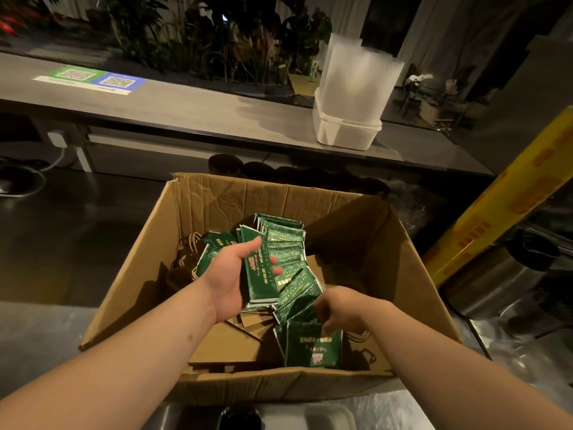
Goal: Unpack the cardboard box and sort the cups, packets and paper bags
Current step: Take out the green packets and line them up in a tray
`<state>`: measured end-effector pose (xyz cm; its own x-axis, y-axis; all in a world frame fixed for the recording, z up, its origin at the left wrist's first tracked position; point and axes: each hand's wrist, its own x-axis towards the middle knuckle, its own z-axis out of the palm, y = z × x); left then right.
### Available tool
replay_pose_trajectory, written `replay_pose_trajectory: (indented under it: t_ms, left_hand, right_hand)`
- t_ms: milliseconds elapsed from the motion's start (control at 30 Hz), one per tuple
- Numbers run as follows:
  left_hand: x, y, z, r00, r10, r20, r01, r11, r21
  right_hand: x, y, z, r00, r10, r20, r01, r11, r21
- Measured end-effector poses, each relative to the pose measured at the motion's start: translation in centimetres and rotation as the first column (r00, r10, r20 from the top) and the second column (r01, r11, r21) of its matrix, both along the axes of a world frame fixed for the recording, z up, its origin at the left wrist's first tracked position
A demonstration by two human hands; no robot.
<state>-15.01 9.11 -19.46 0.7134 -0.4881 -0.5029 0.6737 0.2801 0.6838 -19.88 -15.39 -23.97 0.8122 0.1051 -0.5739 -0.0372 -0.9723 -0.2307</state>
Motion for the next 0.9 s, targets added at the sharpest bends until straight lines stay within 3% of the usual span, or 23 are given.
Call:
replay_pose_trajectory:
  t_ms: [133, 200, 267, 333, 400, 467, 600, 800, 900]
  left_hand:
    - [-0.1, 0.1, 0.3, 1.0, -0.007, -0.022, 0.007, 1.0, 0.006]
    - [-0.2, 0.2, 0.4, 1.0, -0.012, -0.015, 0.012, 1.0, 0.018]
    - [-0.4, 0.1, 0.6, 1.0, 0.002, -0.002, -0.002, 1.0, 0.024]
    - [-0.4, 0.1, 0.6, 0.999, 0.045, 0.006, -0.045, 0.999, 0.026]
    - [-0.3, 0.2, 0.5, 0.998, 0.059, -0.003, -0.058, 0.998, 0.018]
    - [-0.2, 0.3, 0.4, 1.0, 0.017, -0.014, -0.017, 1.0, 0.004]
    - [-0.3, 0.6, 0.8, 0.998, -0.055, 0.008, 0.055, 0.998, -0.009]
    - [-0.6, 0.7, 1.0, 0.996, -0.094, -0.003, 0.094, 0.994, -0.056]
    - [-0.5, 0.7, 1.1, 0.996, -0.093, -0.016, 0.091, 0.991, -0.1]
  right_hand:
    - [0.2, -2.1, 2.1, 0.961, -0.276, -0.004, 0.264, 0.917, 0.297]
    - [0.1, -3.1, 2.7, 0.895, -0.446, -0.01, 0.404, 0.801, 0.441]
    - [-0.1, -3.6, 3.1, 0.78, -0.609, -0.142, 0.538, 0.538, 0.649]
    - [0.0, -3.1, 3.8, 0.679, -0.664, -0.313, 0.586, 0.234, 0.776]
    - [0.2, -1.6, 4.4, 0.645, -0.652, -0.399, 0.585, 0.085, 0.807]
    - [0.4, 0.3, 4.7, 0.686, -0.6, -0.412, 0.568, 0.086, 0.819]
    - [0.7, 2.7, 4.1, 0.766, -0.524, -0.372, 0.536, 0.201, 0.82]
    - [0.8, 4.0, 3.6, 0.67, -0.602, -0.434, 0.616, 0.124, 0.778]
    - [0.6, 5.2, 4.4, 0.692, -0.582, -0.426, 0.591, 0.12, 0.797]
